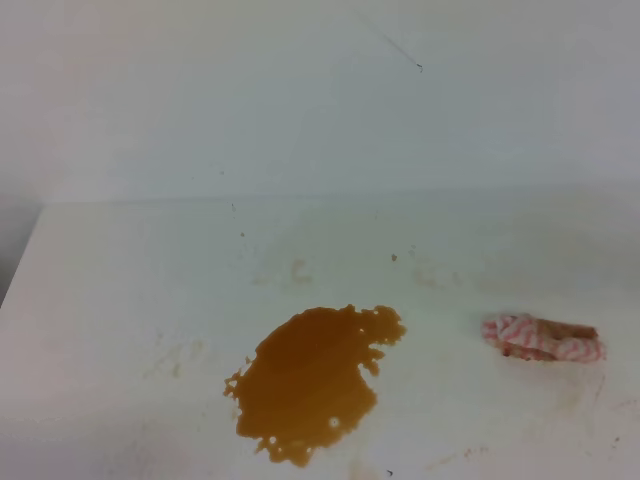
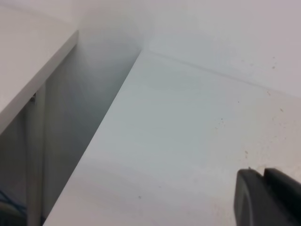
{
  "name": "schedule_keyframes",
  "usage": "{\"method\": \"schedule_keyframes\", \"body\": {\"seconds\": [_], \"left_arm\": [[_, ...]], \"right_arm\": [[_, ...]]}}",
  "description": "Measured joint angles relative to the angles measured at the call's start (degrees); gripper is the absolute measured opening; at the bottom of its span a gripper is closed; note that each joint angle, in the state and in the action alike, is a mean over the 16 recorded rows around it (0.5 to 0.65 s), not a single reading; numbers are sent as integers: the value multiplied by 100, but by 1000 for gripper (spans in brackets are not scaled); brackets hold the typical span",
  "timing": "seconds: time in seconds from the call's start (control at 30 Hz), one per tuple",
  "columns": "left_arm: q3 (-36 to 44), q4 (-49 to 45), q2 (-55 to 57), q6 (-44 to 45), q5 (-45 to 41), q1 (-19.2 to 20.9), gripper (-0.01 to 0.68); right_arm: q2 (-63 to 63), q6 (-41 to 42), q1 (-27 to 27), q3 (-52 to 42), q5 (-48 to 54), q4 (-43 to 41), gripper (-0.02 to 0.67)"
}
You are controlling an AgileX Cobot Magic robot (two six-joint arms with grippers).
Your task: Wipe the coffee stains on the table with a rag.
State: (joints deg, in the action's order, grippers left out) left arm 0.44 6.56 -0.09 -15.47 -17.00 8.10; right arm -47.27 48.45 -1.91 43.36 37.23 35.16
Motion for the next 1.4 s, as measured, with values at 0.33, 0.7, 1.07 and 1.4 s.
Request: {"method": "schedule_keyframes", "body": {"seconds": [0.33,0.7,1.07,1.4], "left_arm": [[22,0,9,0,25,0,0],[-11,0,9,0,12,0,0],[11,0,9,0,6,0,0],[11,0,0,0,25,0,0]], "right_arm": [[-2329,-1239,1194,1354,565,-2058,106],[-4336,-2088,1768,1805,134,-2552,315],[-5910,-2067,1772,1872,-445,-2358,321],[-6460,-1112,1800,2183,-417,-718,93]]}}
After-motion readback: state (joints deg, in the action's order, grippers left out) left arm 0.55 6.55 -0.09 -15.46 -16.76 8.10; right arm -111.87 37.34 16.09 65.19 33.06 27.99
